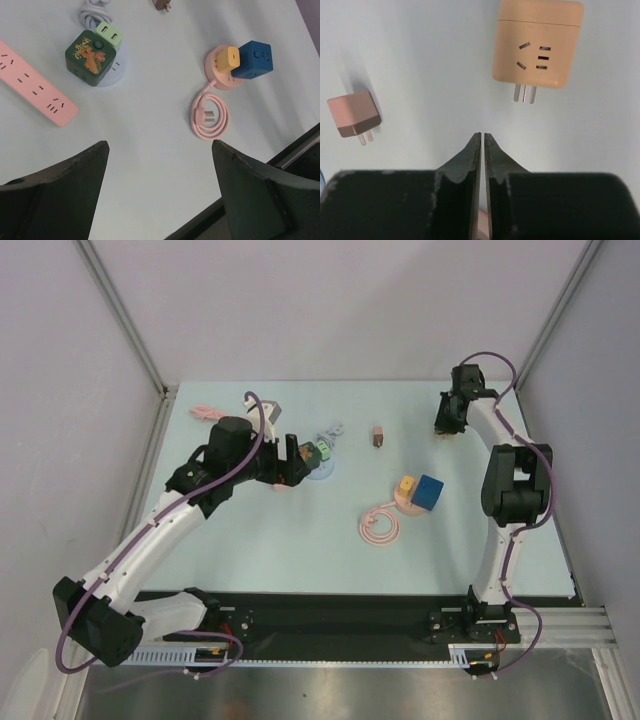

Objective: Insert the plug

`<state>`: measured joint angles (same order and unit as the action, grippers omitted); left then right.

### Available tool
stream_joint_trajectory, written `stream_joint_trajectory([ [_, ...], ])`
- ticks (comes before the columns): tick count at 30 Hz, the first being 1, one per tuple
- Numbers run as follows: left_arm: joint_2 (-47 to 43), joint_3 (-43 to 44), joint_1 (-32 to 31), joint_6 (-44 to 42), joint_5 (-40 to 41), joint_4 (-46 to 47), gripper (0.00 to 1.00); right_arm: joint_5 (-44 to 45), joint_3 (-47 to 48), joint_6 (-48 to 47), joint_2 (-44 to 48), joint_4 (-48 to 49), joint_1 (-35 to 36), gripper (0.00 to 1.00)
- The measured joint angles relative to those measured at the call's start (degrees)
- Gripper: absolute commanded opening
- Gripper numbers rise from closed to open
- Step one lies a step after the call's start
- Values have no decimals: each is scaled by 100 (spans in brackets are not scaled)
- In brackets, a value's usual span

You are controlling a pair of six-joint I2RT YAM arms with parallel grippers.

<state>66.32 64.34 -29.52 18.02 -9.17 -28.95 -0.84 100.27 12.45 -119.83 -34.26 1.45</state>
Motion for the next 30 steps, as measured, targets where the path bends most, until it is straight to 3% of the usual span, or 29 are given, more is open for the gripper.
stream_joint_trajectory([
  [2,-7,0,2,2,0,0,90,20,4,44,55,-70,-9,35],
  [3,-9,0,2,2,2,0,91,46,7,90,72,-76,-24,56],
  [6,-9,0,2,-2,2,0,91,297,107,118,79,-131,-63,73],
  [9,-7,0,2,-4,13,0,92,518,431,105,20,-210,-92,83],
  [18,153,13,2,-7,33,2,91,765,2031,74,-1113,-356,-109,89],
  [23,210,15,2,-11,39,2,91,929,2374,44,-1679,-616,-107,89],
  [26,216,17,4,-11,42,4,90,1021,2376,31,-1799,-785,-107,86],
  [29,258,20,4,-9,33,7,90,1088,2376,-28,-1834,-835,-107,79],
  [30,280,20,4,-7,15,7,89,1088,2376,-44,-1836,-828,-107,71],
])
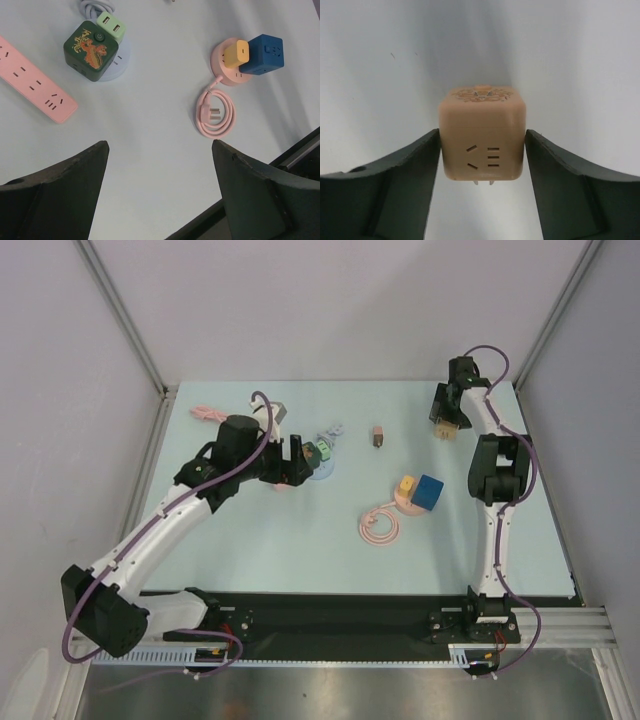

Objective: Insert the plug

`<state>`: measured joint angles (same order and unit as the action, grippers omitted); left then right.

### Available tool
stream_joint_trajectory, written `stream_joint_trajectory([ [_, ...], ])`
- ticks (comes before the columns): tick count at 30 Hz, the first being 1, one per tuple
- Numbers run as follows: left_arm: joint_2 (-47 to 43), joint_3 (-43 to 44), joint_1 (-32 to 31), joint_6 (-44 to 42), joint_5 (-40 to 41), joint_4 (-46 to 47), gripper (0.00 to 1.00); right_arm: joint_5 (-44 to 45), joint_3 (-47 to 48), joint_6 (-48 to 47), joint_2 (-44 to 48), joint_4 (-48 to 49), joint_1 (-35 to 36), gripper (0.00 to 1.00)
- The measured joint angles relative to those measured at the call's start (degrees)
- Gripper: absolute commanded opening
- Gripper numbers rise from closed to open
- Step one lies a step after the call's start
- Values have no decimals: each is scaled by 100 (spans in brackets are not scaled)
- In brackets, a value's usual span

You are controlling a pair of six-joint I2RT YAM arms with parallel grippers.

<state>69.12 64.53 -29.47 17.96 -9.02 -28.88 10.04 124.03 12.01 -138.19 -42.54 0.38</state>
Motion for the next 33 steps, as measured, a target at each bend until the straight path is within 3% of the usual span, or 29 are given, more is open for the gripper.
stream_joint_trajectory([
  [2,24,0,0,2,-31,-2,89,-22,0,-44,-2,42,-15,60],
  [6,22,-2,0,2,-59,2,90,-168,0,-138,-2,129,-87,16],
  [9,-4,-2,0,-2,-66,0,90,-278,0,-166,-2,133,-125,2],
  [15,-153,72,76,4,-271,-4,90,-907,-745,-173,708,310,-74,0],
  [21,-151,492,291,122,-796,79,89,-2350,-2376,39,2865,1108,315,0],
  [27,-190,367,398,385,-1615,614,88,-4079,-4435,1333,4813,3191,682,0],
  [30,-382,-302,400,745,-2267,1460,84,-4682,-5648,2500,5265,4876,815,0],
  [33,-461,-852,400,1189,-2883,2288,82,-4955,-6220,3517,5289,6008,1099,0],
])
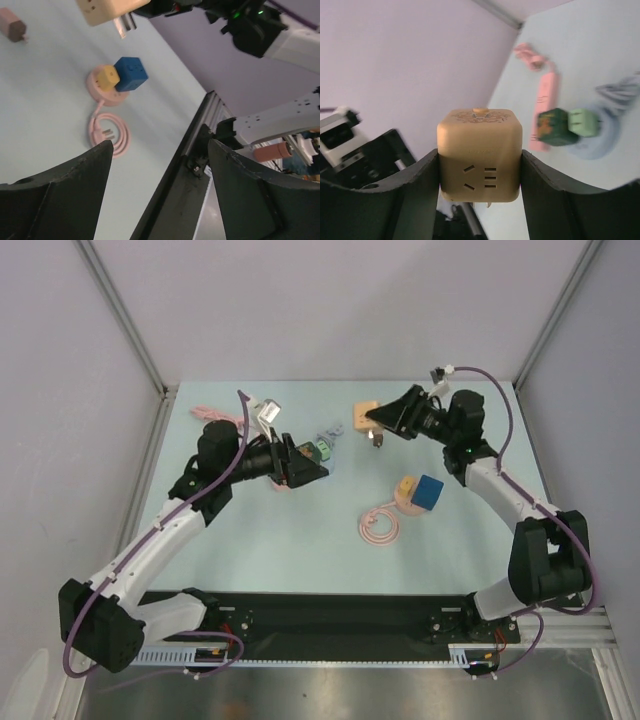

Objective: Insert the plug

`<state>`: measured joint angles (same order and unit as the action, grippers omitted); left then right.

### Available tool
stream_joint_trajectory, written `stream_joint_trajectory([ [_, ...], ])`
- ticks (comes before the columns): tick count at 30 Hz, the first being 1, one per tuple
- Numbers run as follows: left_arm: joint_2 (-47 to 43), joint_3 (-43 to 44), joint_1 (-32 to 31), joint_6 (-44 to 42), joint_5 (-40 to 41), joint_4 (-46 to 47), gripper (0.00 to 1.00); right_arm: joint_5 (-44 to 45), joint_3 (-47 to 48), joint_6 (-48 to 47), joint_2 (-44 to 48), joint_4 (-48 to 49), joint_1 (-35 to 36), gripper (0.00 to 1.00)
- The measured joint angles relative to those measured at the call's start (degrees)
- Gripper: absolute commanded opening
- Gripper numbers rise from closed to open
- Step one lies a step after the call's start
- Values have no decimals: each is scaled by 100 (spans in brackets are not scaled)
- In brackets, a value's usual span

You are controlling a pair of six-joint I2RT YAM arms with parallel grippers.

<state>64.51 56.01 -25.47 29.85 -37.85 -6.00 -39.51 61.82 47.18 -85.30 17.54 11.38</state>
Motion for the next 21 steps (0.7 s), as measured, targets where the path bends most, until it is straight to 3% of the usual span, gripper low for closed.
stream_joint_trajectory([
  [4,-7,-201,0,455,-577,984,88,-203,-295,1064,39,1609,575,0],
  [11,-249,-205,0,1036,-868,2586,91,-280,-376,2791,20,4603,1287,0],
  [21,-243,-286,0,1626,-737,3731,92,-260,-393,3381,-127,5449,1834,0],
])
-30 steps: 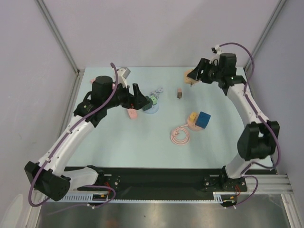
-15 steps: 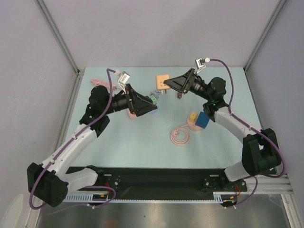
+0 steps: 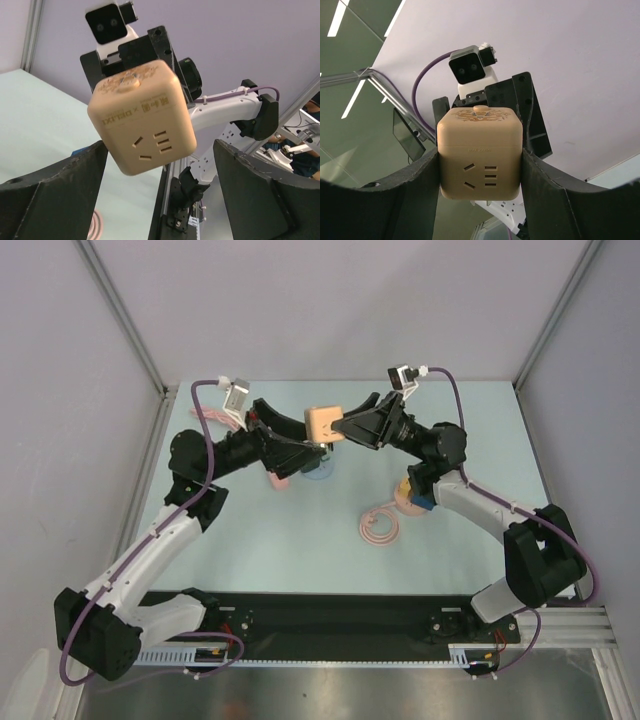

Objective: Insert the plug

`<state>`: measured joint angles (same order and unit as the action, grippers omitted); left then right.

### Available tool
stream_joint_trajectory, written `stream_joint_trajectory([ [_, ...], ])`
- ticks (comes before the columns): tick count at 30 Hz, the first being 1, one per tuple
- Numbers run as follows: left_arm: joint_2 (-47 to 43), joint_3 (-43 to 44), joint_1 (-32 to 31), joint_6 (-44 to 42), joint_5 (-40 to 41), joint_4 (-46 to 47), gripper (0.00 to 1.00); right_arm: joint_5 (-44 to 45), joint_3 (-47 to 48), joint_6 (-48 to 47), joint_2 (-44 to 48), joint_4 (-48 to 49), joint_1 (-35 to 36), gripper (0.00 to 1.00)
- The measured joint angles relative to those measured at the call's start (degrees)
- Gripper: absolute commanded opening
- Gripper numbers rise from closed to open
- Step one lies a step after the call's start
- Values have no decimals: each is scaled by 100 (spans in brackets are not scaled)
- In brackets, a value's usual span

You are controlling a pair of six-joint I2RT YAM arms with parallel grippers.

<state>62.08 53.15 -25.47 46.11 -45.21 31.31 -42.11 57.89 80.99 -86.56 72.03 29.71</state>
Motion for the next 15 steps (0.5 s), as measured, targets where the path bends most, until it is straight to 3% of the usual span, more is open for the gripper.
stream_joint_trajectory([
  [4,2,0,0,57,83,170,90,11,-98,-4,0,79,42,0],
  [12,15,-175,7,98,186,339,75,146,-297,-109,0,186,149,0],
  [13,17,-184,15,98,190,330,72,166,-323,-118,0,203,160,0],
  [15,28,-186,28,129,179,315,48,181,-348,-160,0,243,177,1],
])
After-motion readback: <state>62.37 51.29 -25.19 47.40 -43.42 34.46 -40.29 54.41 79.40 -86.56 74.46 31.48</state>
